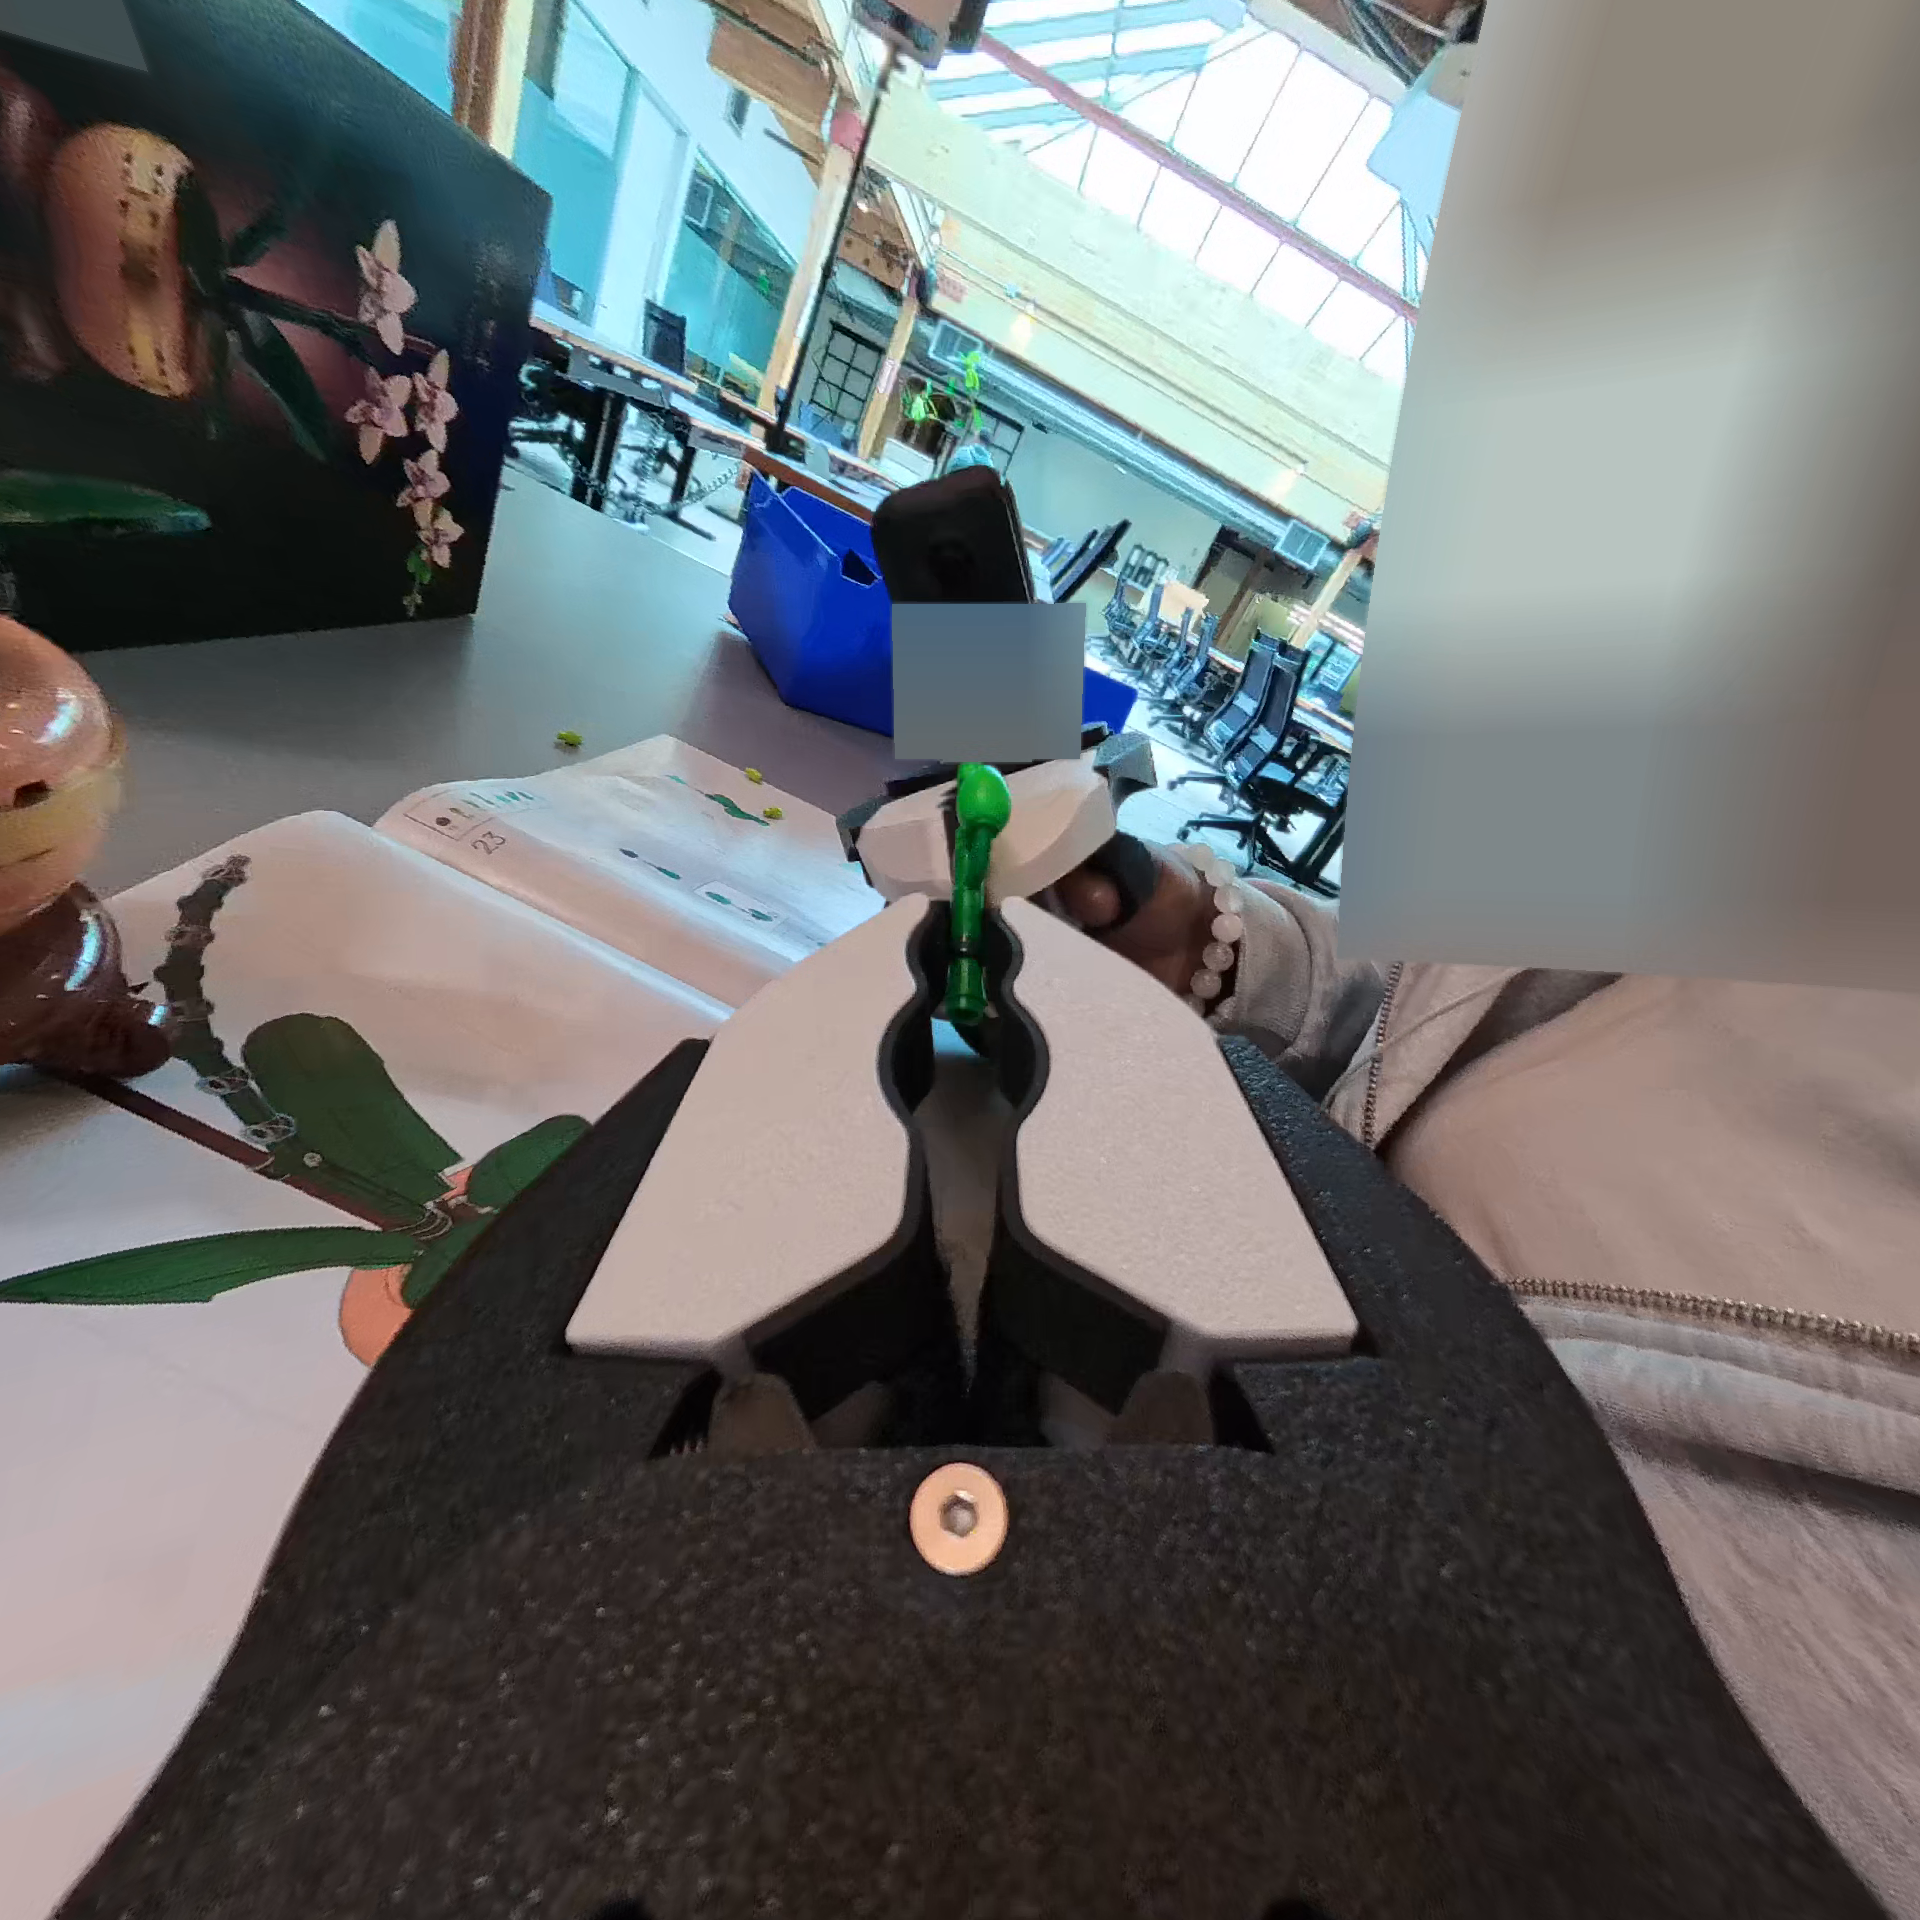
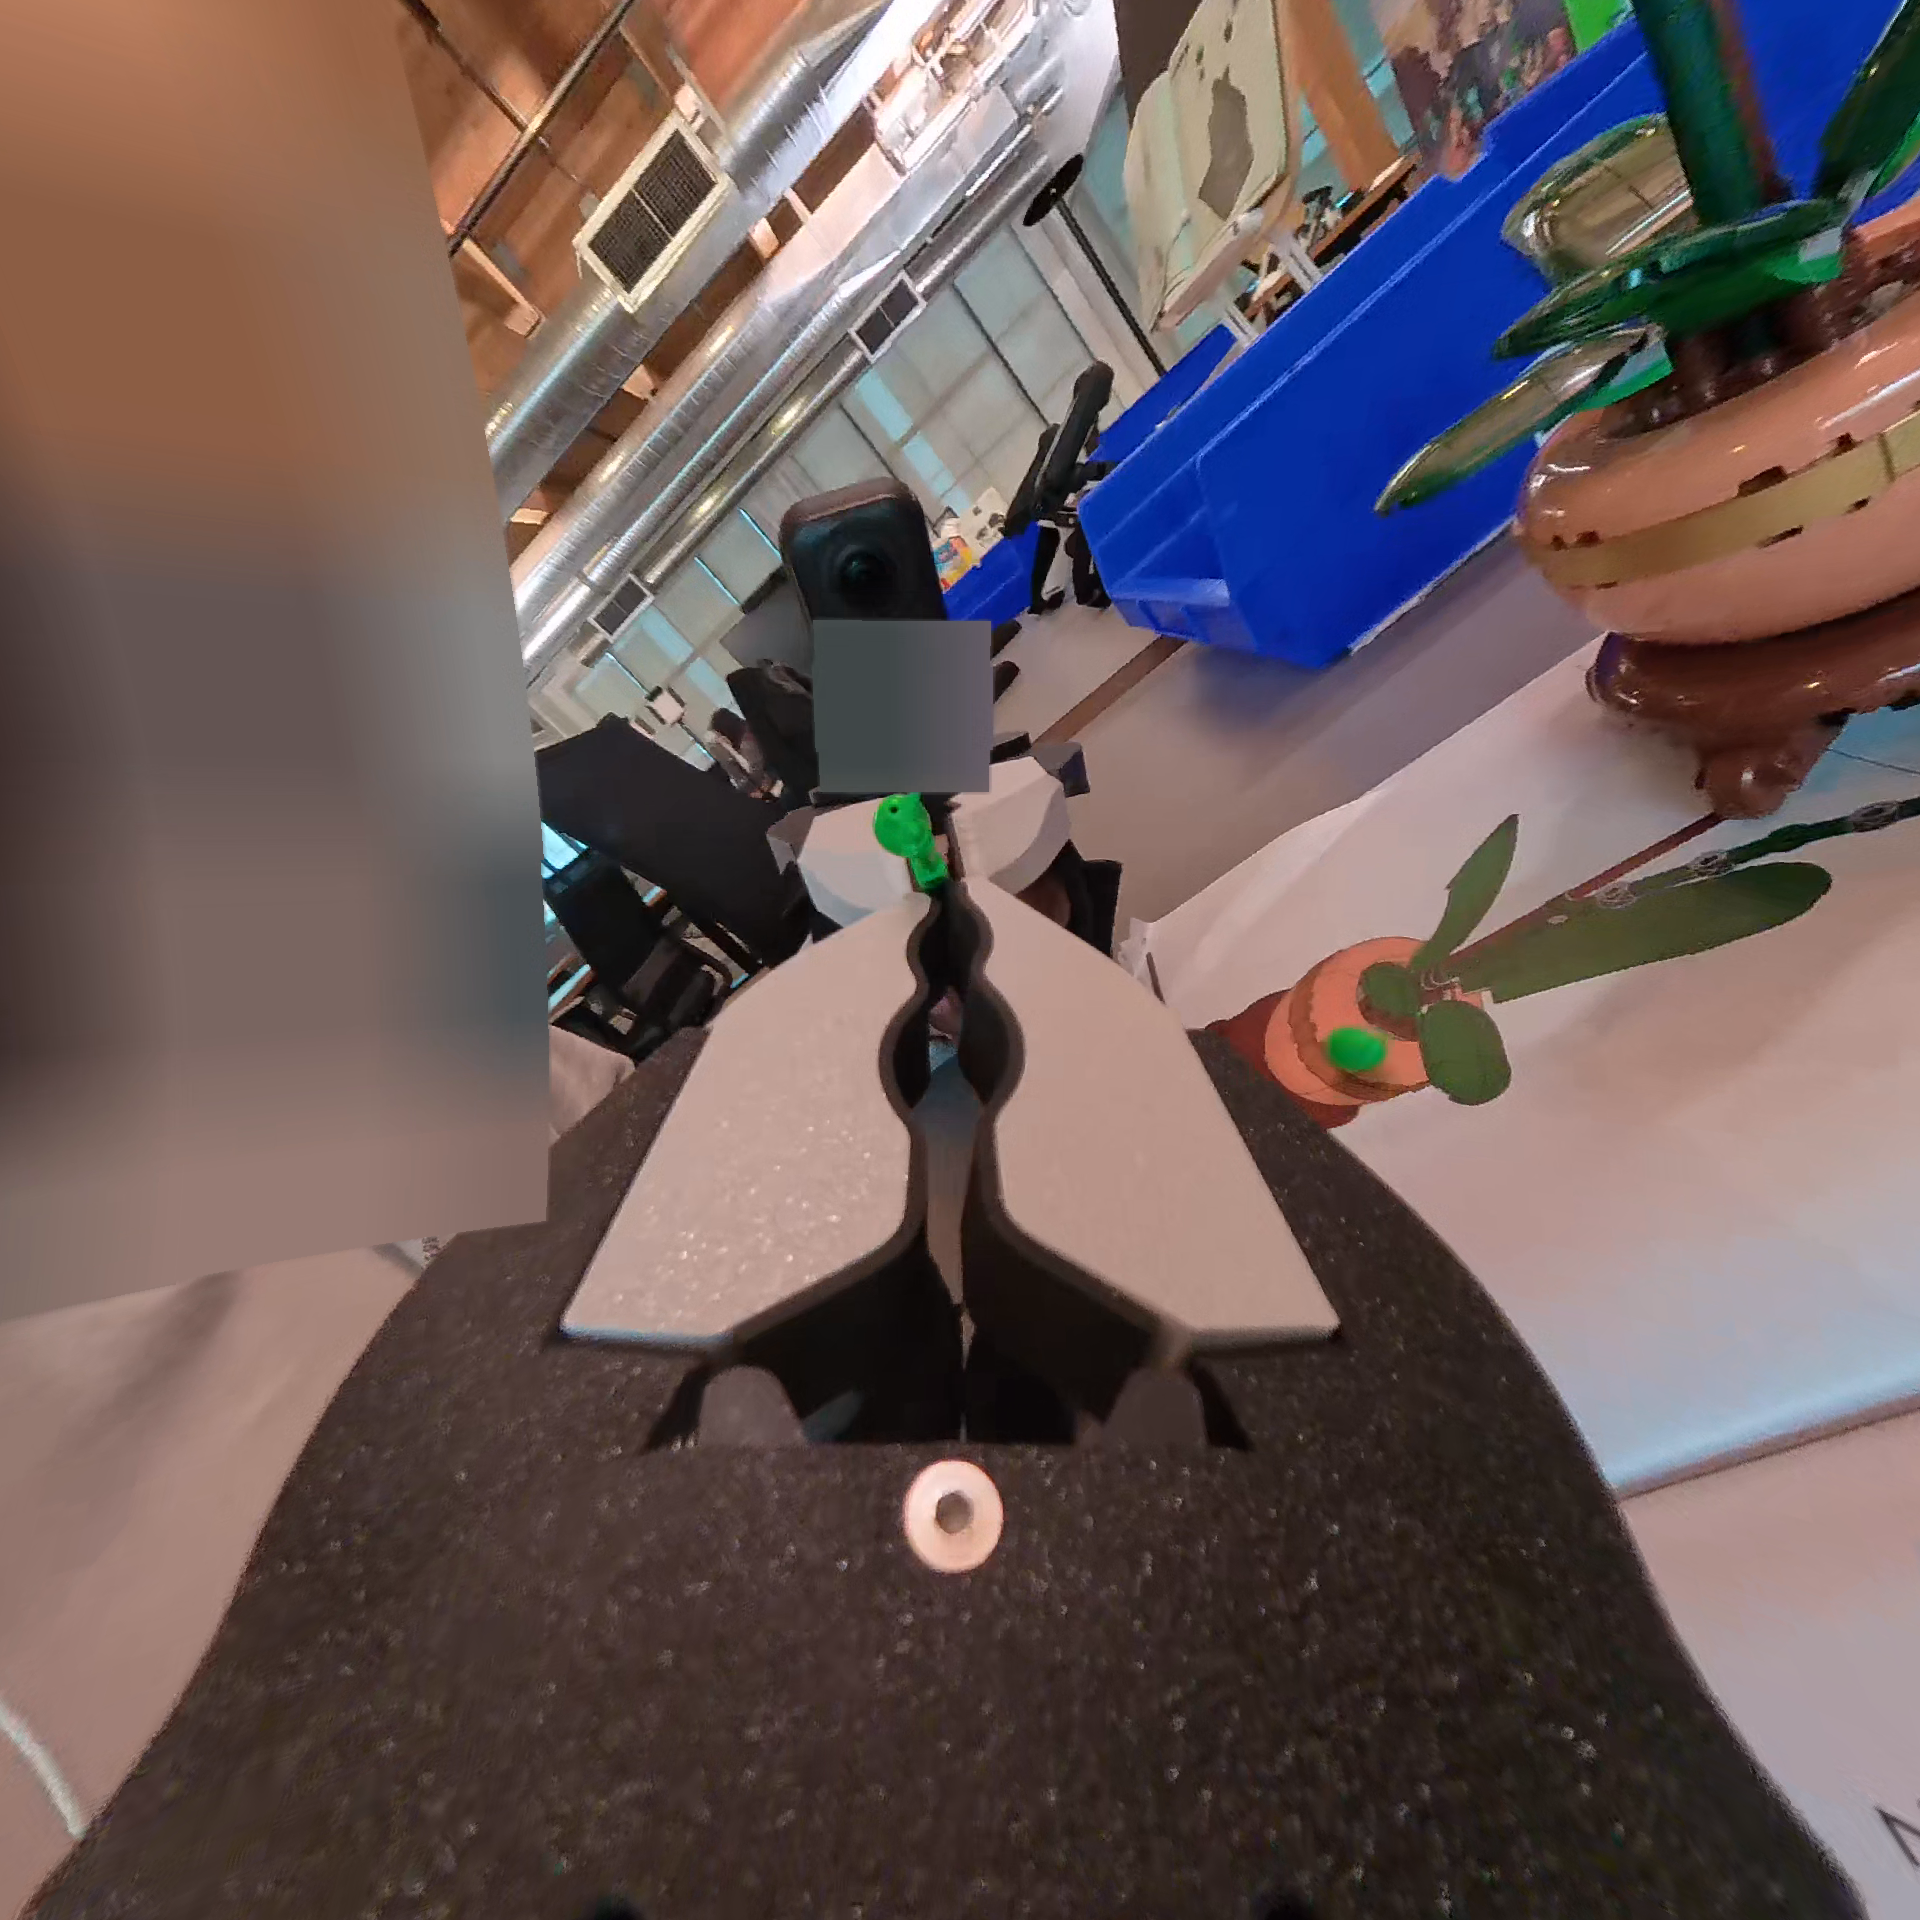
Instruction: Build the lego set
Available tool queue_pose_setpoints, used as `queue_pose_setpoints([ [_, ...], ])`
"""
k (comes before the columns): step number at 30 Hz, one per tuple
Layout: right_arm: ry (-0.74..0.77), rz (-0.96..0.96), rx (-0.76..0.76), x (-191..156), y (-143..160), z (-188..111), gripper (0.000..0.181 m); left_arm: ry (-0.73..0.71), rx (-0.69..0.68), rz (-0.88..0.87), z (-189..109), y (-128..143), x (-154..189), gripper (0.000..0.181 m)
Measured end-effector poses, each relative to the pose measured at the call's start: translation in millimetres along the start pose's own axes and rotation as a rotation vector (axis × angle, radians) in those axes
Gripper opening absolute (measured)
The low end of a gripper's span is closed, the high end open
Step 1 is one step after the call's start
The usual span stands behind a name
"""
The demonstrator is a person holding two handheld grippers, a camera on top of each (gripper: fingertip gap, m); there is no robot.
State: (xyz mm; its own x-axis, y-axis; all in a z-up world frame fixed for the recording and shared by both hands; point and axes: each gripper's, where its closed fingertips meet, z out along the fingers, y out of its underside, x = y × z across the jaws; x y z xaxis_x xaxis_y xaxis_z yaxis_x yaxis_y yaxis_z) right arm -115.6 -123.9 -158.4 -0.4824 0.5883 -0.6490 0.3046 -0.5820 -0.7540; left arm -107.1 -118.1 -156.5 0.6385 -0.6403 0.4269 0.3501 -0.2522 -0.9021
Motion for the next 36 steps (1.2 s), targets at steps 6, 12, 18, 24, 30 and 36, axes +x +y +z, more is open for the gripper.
queue_pose_setpoints([
  [6, 0.162, -0.091, -0.103, 33, 1, -21, 0.029, -0.068, 0.071, -0.016, -12, -12, -15, 0.005],
  [12, -0.019, -0.11, 0.011, -1, -14, 6, 0.018, -0.034, 0.21, -0.043, -14, -27, -11, 0.005],
  [18, -0.105, -0.084, 0.055, -11, -23, 21, 0.008, -0.02, 0.241, -0.041, -15, -30, -4, 0.005],
  [24, -0.11, -0.042, 0.035, -8, -20, 23, 0.008, 0.002, 0.272, -0.038, -19, -32, -1, 0.005],
  [30, -0.137, -0.036, 0.029, -7, -17, 30, 0.004, 0.039, 0.286, -0.055, -25, -30, -2, 0.006],
  [36, -0.131, -0.033, 0.049, -2, -19, 36, 0.003, 0.17, 0.191, -0.109, -31, -24, 5, 0.019],
])
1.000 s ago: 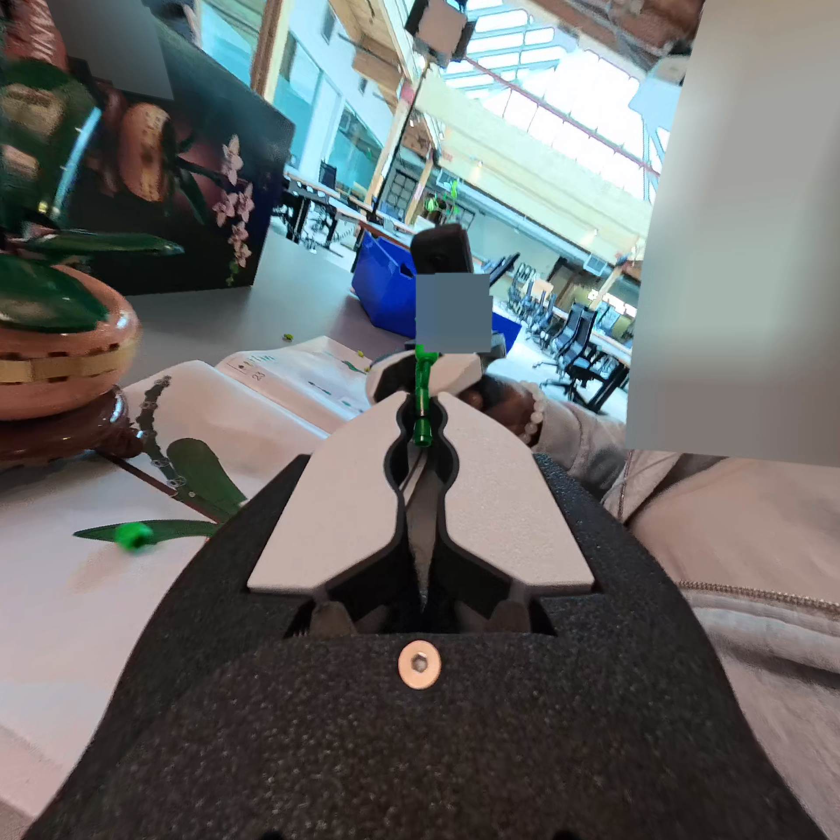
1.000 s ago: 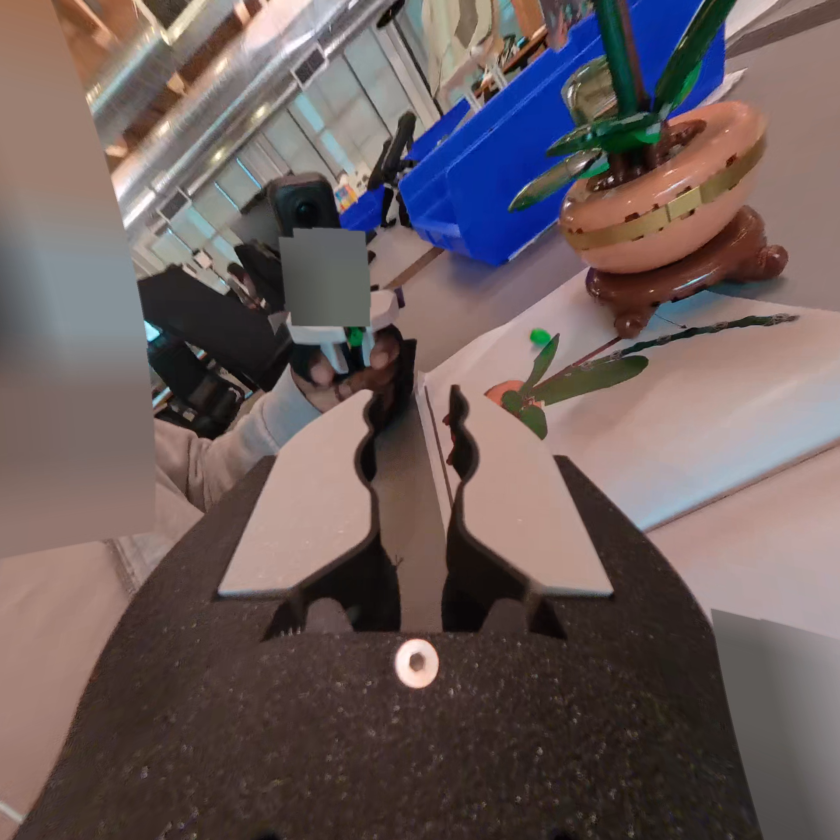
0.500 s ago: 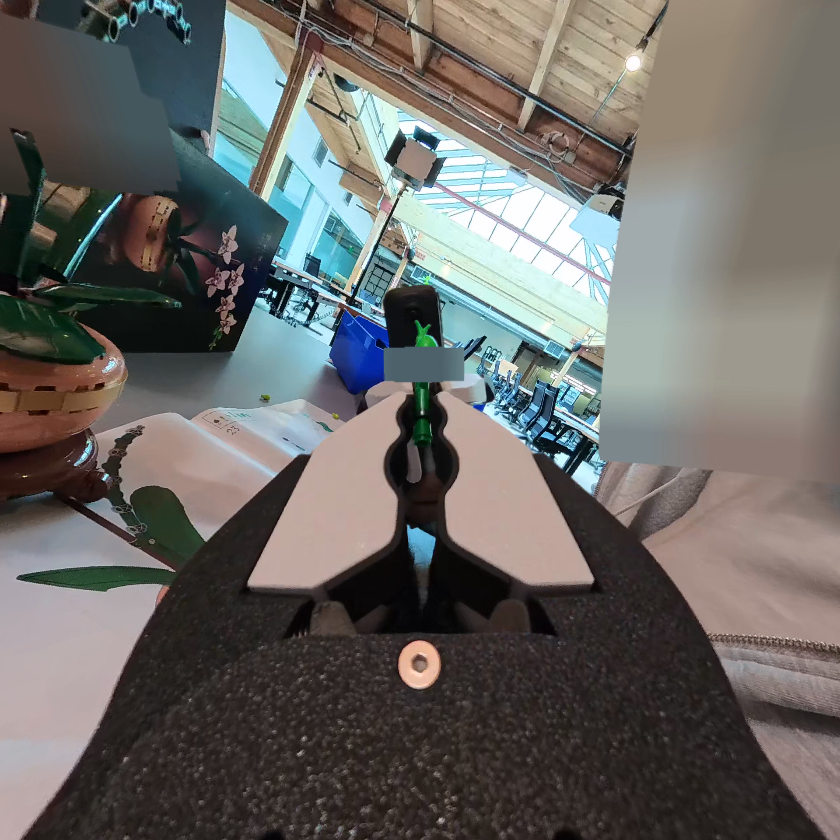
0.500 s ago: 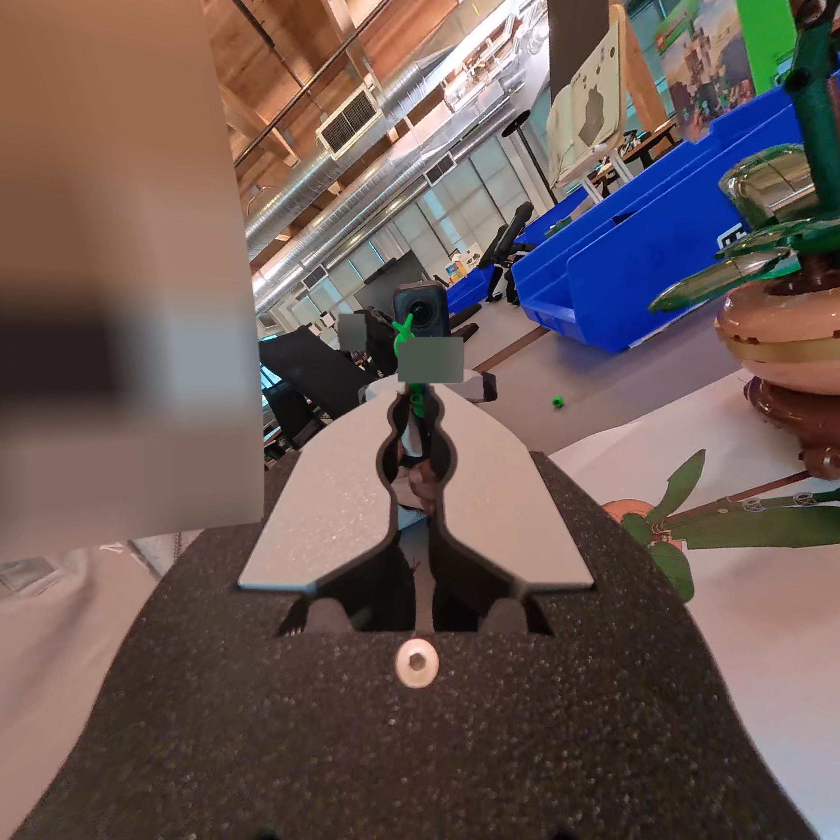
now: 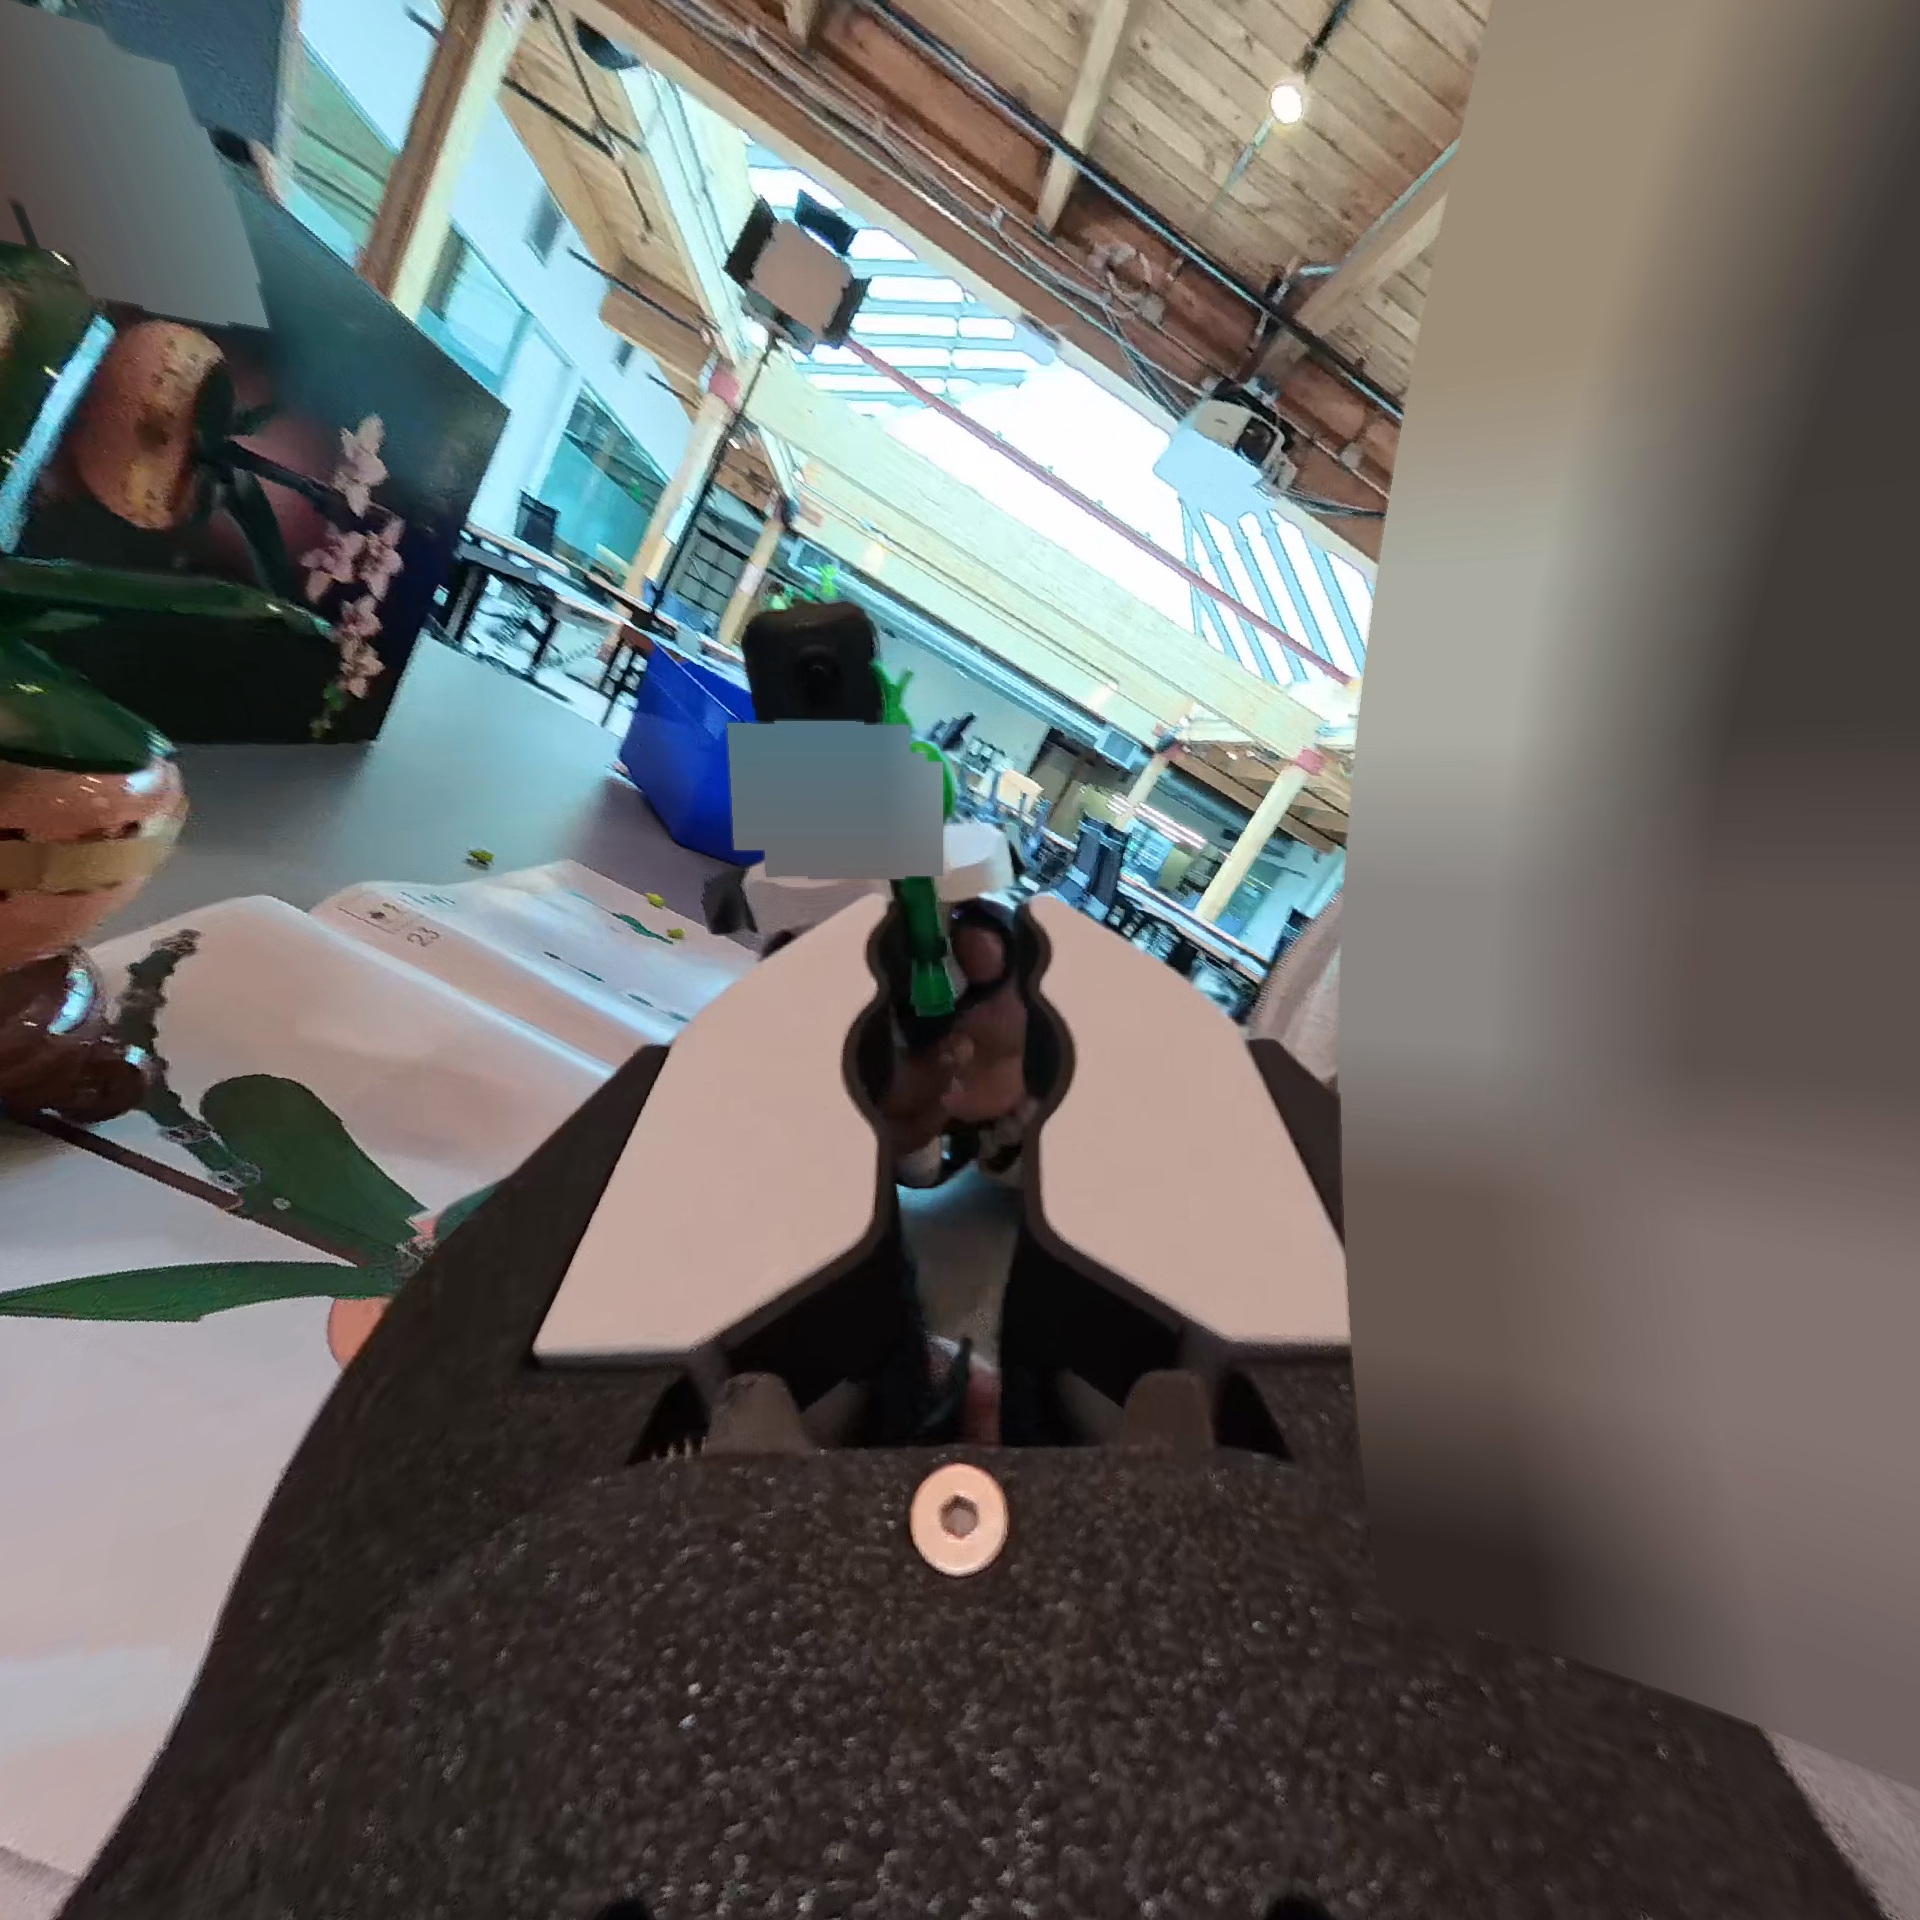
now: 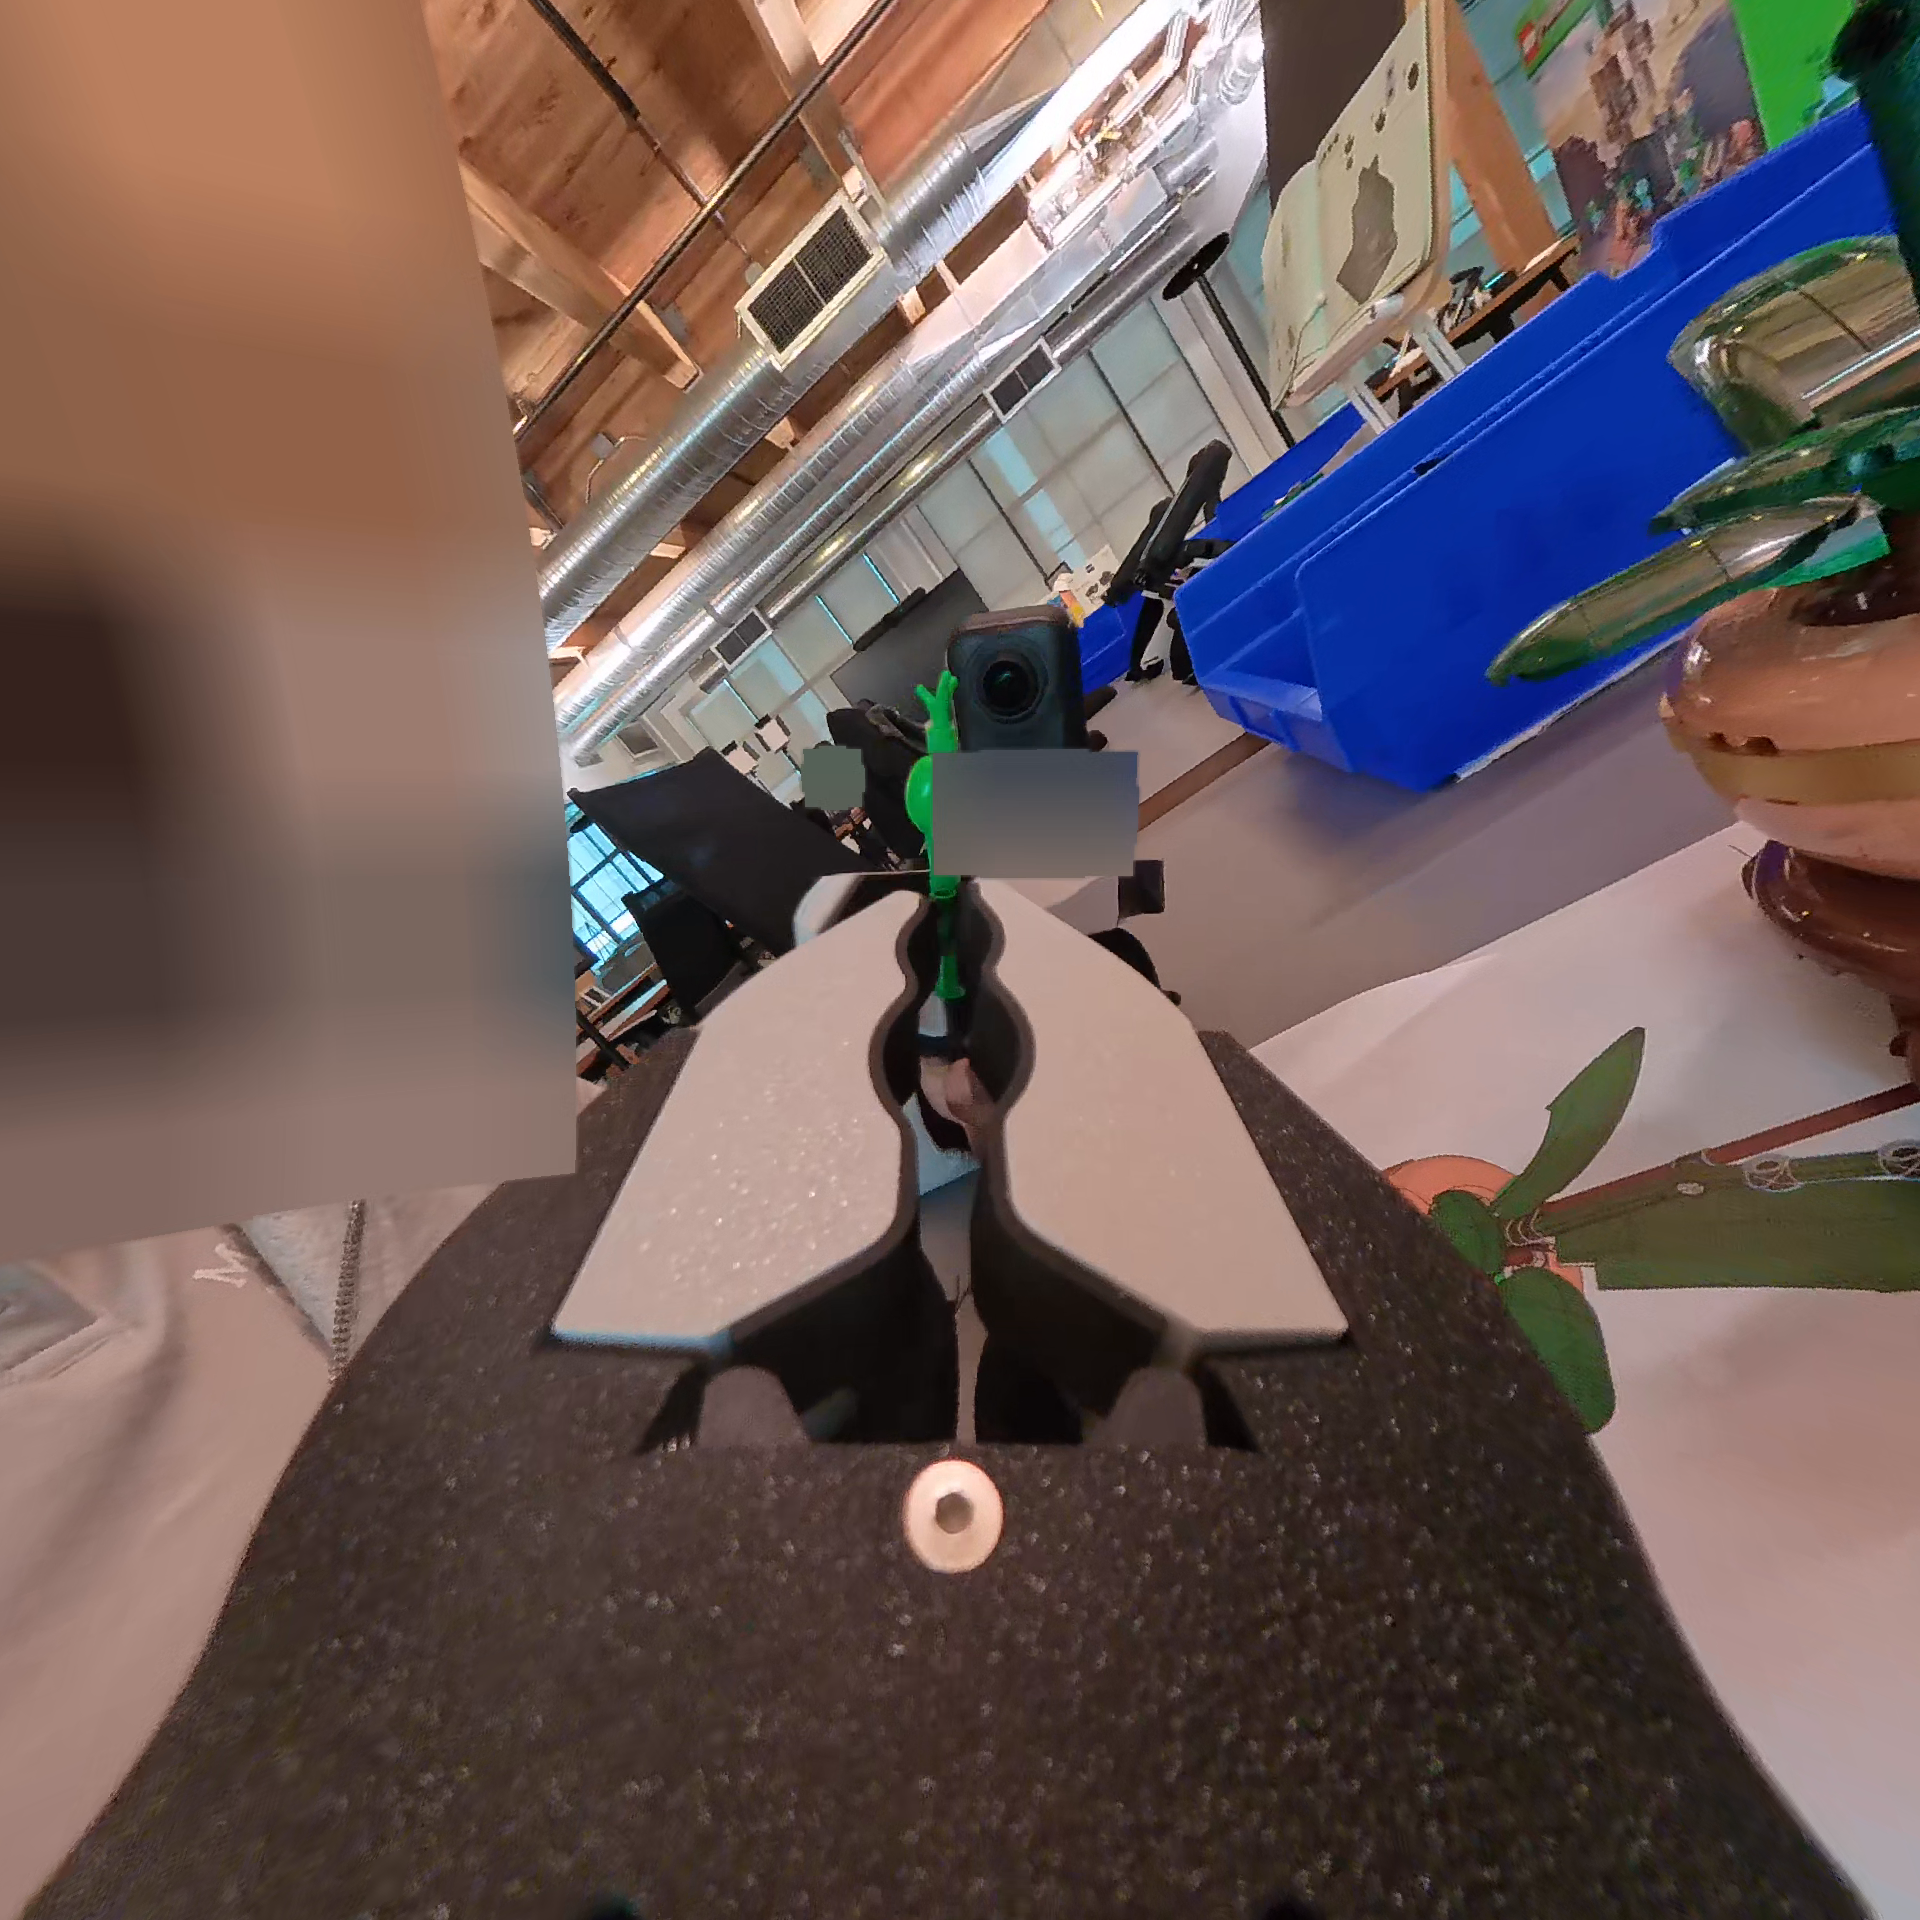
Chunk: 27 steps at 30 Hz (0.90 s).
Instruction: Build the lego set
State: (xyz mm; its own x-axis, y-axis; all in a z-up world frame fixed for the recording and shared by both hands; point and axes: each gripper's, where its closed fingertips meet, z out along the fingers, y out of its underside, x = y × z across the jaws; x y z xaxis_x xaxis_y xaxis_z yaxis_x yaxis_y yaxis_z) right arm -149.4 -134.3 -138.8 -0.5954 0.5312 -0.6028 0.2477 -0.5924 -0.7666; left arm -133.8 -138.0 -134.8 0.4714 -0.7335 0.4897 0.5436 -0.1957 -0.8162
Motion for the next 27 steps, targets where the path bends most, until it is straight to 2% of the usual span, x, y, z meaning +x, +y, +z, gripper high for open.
queue_pose_setpoints([
  [3, 0.003, 0.002, 0.003, 2, 1, 1, 0.003, 0.075, -0.04, -0.078, -3, 3, 5, 0.033],
  [7, 0.003, -0.005, 0.011, 0, 2, 2, 0.003, 0.133, -0.063, -0.153, -6, 6, 9, 0.033],
  [17, 0.003, -0.035, 0.029, -5, -5, -2, 0.002, 0.144, -0.042, -0.088, -2, 1, 12, 0.035],
  [22, -0.008, -0.04, 0.064, -9, -14, -5, 0.002, 0.127, -0.015, 0.007, 1, -11, 9, 0.037],
  [27, 0.0, -0.08, 0.056, -12, -22, -8, 0.002, 0.018, -0.118, 0.05, 8, -1, -8, 0.034],
])
